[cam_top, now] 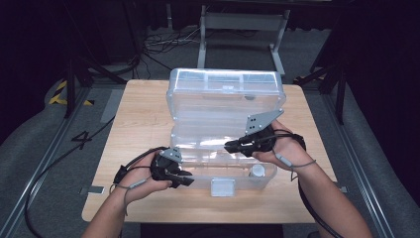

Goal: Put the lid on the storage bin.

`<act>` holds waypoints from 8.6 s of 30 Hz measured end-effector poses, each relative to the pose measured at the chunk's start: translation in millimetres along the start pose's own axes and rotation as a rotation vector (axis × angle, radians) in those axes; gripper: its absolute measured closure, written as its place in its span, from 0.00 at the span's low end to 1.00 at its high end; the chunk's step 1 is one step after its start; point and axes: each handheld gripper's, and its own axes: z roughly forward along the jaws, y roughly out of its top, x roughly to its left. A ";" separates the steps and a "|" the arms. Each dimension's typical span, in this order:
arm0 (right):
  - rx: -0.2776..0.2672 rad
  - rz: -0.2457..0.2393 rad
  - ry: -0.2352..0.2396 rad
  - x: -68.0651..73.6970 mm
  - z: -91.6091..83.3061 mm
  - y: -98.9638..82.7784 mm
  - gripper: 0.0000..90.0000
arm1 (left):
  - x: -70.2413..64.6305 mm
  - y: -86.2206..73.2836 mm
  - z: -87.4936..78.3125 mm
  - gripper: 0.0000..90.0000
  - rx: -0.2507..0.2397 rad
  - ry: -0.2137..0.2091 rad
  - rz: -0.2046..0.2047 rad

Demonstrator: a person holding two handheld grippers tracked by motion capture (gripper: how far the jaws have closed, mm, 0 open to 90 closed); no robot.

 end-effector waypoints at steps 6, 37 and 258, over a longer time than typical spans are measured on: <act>0.001 0.003 0.001 0.8 0.2 -0.1 0.94 | -2.6 1.9 -10.5 0.82 -0.020 -0.003 -0.003; 0.000 0.003 -0.013 2.7 0.3 -0.7 0.93 | -7.7 16.1 -80.9 1.00 -0.284 0.066 -0.011; 0.147 0.304 -0.113 -1.9 -87.0 -102.3 0.95 | 15.3 10.0 -75.1 0.98 0.035 0.097 -0.203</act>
